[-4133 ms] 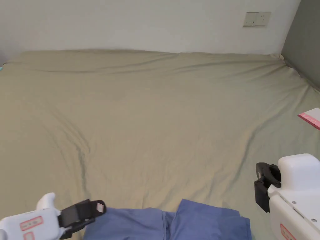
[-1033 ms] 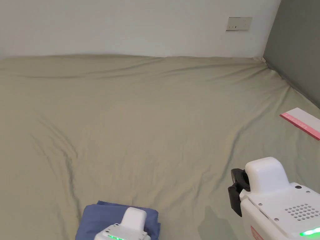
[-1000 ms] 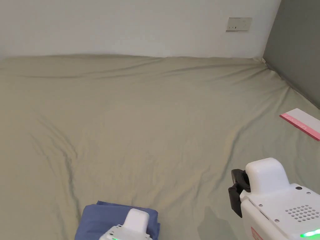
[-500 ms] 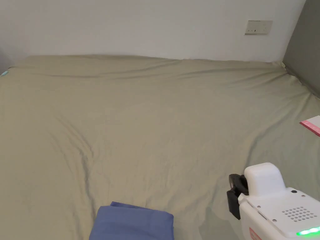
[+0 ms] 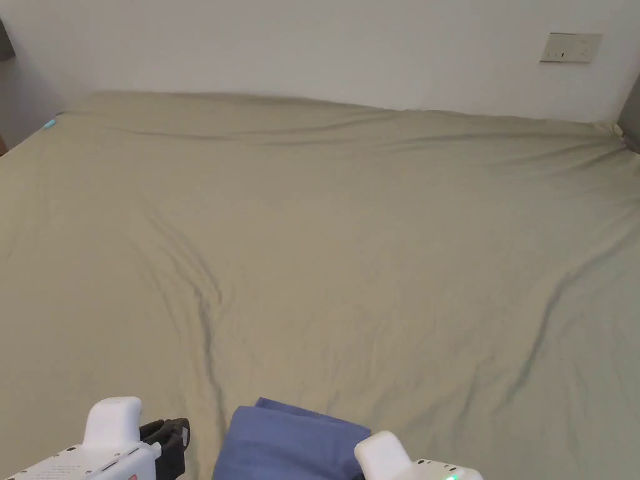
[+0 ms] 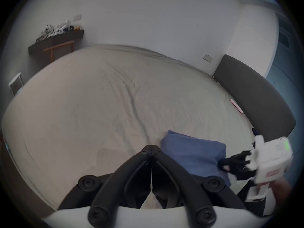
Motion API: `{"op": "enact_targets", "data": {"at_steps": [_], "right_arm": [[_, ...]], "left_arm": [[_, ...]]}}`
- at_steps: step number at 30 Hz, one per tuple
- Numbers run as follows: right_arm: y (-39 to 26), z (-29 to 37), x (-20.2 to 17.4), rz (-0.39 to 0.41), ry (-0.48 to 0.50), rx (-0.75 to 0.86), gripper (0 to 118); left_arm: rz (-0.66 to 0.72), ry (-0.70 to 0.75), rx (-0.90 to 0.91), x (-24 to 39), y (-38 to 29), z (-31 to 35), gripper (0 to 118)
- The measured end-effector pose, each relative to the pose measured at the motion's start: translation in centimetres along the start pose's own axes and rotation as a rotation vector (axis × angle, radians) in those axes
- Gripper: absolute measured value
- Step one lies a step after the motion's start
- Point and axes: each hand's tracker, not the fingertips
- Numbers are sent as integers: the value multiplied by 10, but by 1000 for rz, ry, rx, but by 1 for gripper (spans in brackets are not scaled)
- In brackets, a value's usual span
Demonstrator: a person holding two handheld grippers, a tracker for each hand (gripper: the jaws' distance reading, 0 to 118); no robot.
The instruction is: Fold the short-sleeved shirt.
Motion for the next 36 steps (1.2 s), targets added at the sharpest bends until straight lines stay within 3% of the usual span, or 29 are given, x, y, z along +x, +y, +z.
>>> {"op": "enact_targets", "data": {"at_steps": [2, 4, 5, 6, 7, 8, 9, 13, 14, 15, 17, 18, 21, 25, 27, 31, 36], "right_arm": [[-4, -14, -1, -3, -13, 2, 2], [4, -7, 4, -38, 4, -1, 2], [7, -6, 6, -43, 14, -16, 2], [7, -6, 9, -36, 21, -19, 2], [6, -7, 10, -27, 30, -21, 2], [6, -8, 12, -24, 38, -21, 2], [7, -7, 13, -31, 44, -21, 2], [4, -7, 12, -43, 48, -15, 2], [3, -6, 11, -40, 44, -12, 2], [2, -6, 10, -37, 40, -8, 2], [1, -6, 9, -34, 30, -4, 2], [1, -6, 9, -45, 29, -2, 2], [3, -6, 8, -71, 28, -6, 2], [8, 5, 8, -22, 6, 1, 3], [14, 24, 16, -52, -5, 98, 3], [39, 79, 28, -78, -117, 277, 3], [71, 144, 21, -86, -268, 457, 3]], "left_arm": [[68, -8, -52, -12, -1, -7, 0], [148, -63, -88, -26, 0, -14, 20], [191, -151, -139, -30, -1, -20, 40], [224, -223, -201, -34, 0, -28, 73], [257, -283, -243, -36, -1, -36, 95], [279, -321, -263, -36, -2, -44, 111], [299, -373, -284, -39, -5, -54, 116], [414, -498, -429, -28, -14, -95, 111], [468, -519, -474, -27, -19, -107, 96], [527, -541, -513, -26, -24, -117, 74], [594, -528, -484, -27, -31, -125, 41], [611, -541, -492, -30, -31, -127, 36], [604, -526, -506, -30, -37, -127, 32], [423, -399, -479, -10, -25, -116, 32], [330, -341, -456, 0, -19, -104, 32], [207, -294, -410, 26, -5, -63, 32], [3, -98, -331, 25, 7, -31, 32]]}}
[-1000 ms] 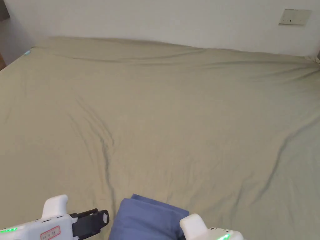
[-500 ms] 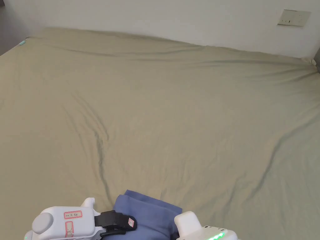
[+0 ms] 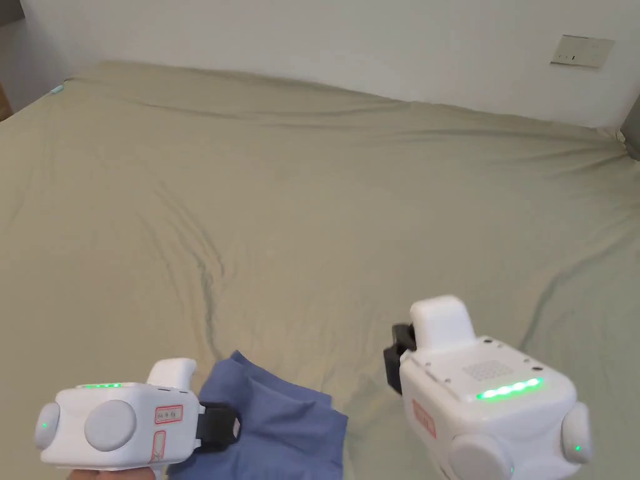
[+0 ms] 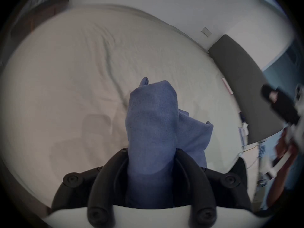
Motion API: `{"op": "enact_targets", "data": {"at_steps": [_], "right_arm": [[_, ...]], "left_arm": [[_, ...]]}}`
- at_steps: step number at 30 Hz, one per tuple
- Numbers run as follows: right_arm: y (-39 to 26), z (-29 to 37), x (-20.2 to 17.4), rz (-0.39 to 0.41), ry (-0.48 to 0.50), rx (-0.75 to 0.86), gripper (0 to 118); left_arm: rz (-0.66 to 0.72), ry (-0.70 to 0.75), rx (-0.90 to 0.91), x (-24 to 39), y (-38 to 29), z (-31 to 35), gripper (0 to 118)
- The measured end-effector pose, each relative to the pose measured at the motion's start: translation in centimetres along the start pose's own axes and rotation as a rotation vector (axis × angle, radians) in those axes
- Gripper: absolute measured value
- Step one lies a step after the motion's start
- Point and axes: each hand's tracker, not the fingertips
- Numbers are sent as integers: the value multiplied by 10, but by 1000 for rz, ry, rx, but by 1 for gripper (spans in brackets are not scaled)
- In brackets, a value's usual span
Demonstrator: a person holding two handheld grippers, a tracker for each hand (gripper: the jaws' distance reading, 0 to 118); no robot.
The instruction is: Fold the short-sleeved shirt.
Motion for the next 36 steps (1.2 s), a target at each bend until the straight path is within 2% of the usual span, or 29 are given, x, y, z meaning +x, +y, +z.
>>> {"op": "enact_targets", "data": {"at_steps": [6, 10, 15, 20, 27, 32, 35, 36], "right_arm": [[31, 34, -23, 25, -81, 168, 3], [41, 41, -45, 59, -84, 206, 3], [46, 41, -74, 99, -81, 237, 3], [53, 31, -96, 112, -75, 232, 3], [62, 7, -118, 136, -81, 208, 3], [60, -13, -126, 149, -74, 159, 3], [57, -21, -128, 164, -73, 132, 3], [57, -23, -128, 169, -75, 126, 3]], "left_arm": [[-10, 172, 62, -42, -1, 32, 32], [-46, 333, 92, -79, -3, 46, 32], [50, 398, 120, -141, 1, 72, 32], [71, 491, 109, -203, 10, 84, 32], [5, 650, 86, -272, 30, 94, 32], [38, 730, 81, -327, 51, 108, 32], [-41, 825, 68, -355, 60, 117, 32], [-25, 871, 67, -364, 62, 121, 32]]}}
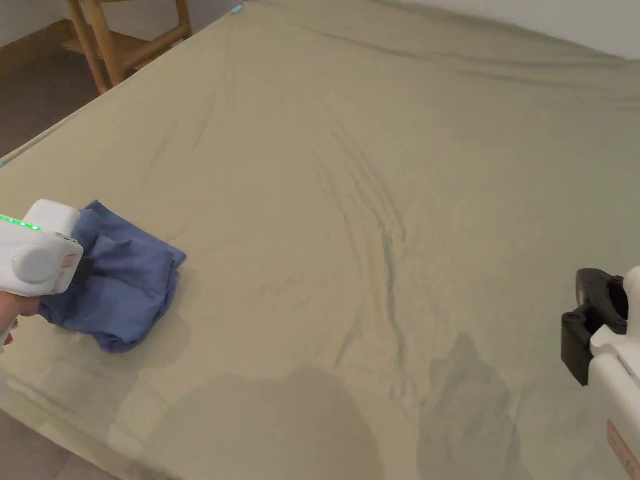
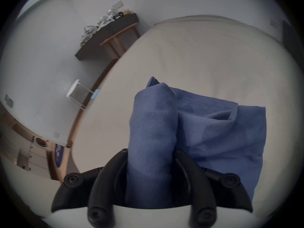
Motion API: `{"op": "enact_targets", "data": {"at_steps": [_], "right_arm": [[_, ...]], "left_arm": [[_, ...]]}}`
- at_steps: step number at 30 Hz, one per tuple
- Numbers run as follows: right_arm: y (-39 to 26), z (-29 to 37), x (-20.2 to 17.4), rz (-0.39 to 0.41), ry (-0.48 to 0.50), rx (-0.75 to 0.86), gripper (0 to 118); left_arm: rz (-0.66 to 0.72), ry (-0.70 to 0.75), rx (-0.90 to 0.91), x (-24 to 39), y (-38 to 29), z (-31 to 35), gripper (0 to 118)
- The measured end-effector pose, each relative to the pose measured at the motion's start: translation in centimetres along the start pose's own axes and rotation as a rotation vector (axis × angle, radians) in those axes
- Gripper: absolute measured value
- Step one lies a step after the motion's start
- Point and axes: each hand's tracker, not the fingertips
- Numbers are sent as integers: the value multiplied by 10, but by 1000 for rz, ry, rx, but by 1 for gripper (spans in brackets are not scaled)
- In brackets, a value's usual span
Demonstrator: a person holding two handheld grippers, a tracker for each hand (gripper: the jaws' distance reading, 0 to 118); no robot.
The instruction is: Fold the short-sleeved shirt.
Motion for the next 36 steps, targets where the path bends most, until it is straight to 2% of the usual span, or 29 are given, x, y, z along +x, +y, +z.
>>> {"op": "enact_targets", "data": {"at_steps": [2, 4, 5, 6, 7, 8, 10, 12, 17, 20, 23, 26, 27, 28, 29, 30, 31, 33, 36], "right_arm": [[-2, -1, 1, 1, -3, -6, 3], [-3, -6, 1, 2, -5, -21, 3], [-4, -9, 2, -2, 1, -31, 3], [-5, -9, 3, -10, 10, -41, 3], [-5, -10, 5, -17, 18, -49, 3], [-5, -9, 8, -22, 22, -51, 3], [-5, -5, 14, -24, 21, -45, 3], [-3, -1, 24, -23, 12, -33, 3], [8, 21, 63, -41, -34, 33, 3], [21, 43, 90, -42, -78, 107, 3], [35, 73, 115, -52, -124, 196, 3], [45, 103, 134, -60, -147, 258, 3], [47, 111, 139, -61, -155, 278, 3], [48, 120, 143, -56, -167, 296, 3], [48, 129, 147, -50, -186, 314, 3], [47, 136, 148, -46, -201, 325, 3], [45, 143, 151, -46, -211, 337, 3], [39, 156, 155, -47, -219, 343, 3], [27, 167, 156, -40, -232, 350, 3]], "left_arm": [[0, 53, -36, -18, 4, -13, 32], [0, 13, -39, -33, 9, -21, 34], [9, -6, -45, -37, 10, -23, 48], [13, -8, -57, -39, 13, -22, 87], [30, 67, -63, -40, 18, -18, 112], [46, 113, -28, -42, 22, -9, 118], [107, 34, 161, -49, 29, 24, 115], [190, 34, 175, -51, 44, 57, 115], [344, -67, 547, -39, 71, 187, 115], [394, -131, 733, -10, 75, 266, 115], [374, -178, 890, 31, 70, 327, 113], [353, -247, 992, 82, 60, 379, 104], [347, -264, 1006, 97, 58, 392, 91], [334, -291, 1022, 113, 55, 406, 74], [302, -332, 1026, 132, 50, 421, 49], [269, -380, 1025, 146, 47, 430, 13], [249, -425, 1030, 161, 44, 439, 0], [250, -474, 1061, 191, 33, 455, 0], [198, -445, 1082, 237, 18, 472, 0]]}}
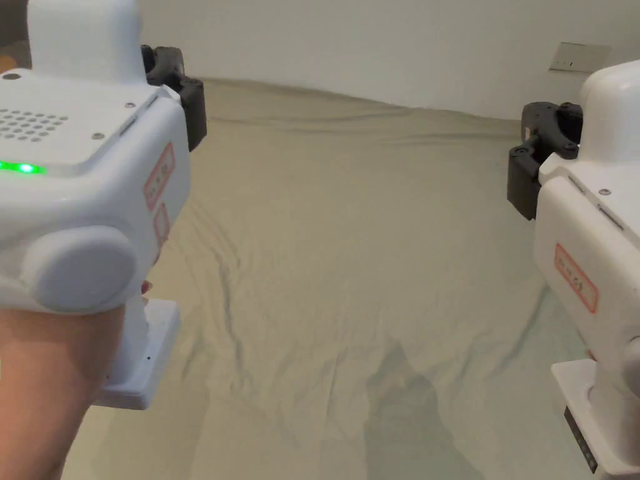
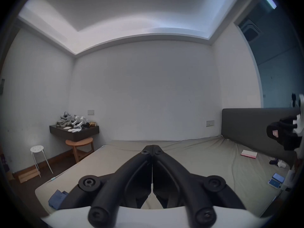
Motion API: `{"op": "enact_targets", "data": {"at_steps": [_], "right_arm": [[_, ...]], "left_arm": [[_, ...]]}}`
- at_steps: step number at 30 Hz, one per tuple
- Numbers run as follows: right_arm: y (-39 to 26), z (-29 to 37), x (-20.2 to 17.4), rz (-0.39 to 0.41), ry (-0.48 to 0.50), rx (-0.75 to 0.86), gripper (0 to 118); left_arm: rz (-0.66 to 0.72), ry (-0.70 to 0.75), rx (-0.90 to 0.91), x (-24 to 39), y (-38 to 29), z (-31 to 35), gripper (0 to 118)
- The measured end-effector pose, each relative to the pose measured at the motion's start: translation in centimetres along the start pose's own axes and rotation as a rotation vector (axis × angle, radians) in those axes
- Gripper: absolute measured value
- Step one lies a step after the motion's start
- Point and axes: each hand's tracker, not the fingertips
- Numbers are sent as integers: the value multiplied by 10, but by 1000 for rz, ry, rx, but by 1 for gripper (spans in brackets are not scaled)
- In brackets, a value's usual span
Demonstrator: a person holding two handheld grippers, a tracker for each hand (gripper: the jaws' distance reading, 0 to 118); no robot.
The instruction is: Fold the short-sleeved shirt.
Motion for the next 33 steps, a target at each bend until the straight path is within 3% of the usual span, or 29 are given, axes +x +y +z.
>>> {"op": "enact_targets", "data": {"at_steps": [8, 33], "right_arm": [[-29, 18, 7, -31, -23, -33, 3], [-56, 25, -3, -40, -25, -55, 3]], "left_arm": [[-83, -41, -5, 73, -38, 23, 0], [-108, -34, -25, 77, -47, 31, 0]]}}
